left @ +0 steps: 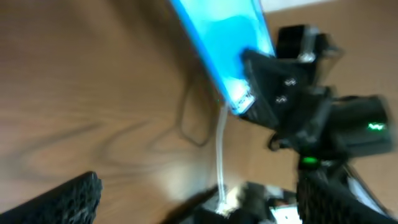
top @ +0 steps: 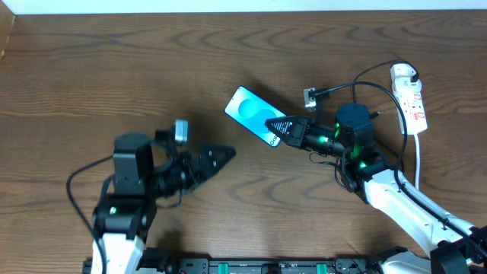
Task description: Plug charger to phone and switch on socket
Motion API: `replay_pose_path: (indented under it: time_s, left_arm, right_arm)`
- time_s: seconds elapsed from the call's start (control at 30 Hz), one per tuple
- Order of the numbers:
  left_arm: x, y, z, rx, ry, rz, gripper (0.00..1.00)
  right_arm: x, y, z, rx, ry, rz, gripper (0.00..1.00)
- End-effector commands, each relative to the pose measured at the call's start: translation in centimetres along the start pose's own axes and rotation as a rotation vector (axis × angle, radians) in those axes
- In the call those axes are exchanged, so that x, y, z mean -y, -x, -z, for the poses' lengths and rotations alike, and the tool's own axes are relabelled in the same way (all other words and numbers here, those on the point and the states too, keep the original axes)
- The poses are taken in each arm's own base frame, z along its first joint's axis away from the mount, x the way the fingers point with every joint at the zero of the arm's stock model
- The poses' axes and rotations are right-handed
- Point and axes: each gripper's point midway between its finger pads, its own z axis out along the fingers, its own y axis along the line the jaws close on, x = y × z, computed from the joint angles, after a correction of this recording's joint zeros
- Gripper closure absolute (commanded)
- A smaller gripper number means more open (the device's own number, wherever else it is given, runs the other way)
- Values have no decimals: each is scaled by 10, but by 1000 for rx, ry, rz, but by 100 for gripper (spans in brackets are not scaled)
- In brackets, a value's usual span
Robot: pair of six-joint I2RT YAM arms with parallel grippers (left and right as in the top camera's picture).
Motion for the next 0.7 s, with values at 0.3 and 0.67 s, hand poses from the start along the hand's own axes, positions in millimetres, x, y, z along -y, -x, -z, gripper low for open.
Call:
replay_pose_path:
  time_s: [0.3,0.67]
  left_arm:
    - [-18,55,25,366,187,-113,1]
    - [-2,83,-23,257,-43,60,1]
  right_arm:
    - [1,17,2,88,-25,39,99]
    - [2,20,-3,140,-47,-56,99]
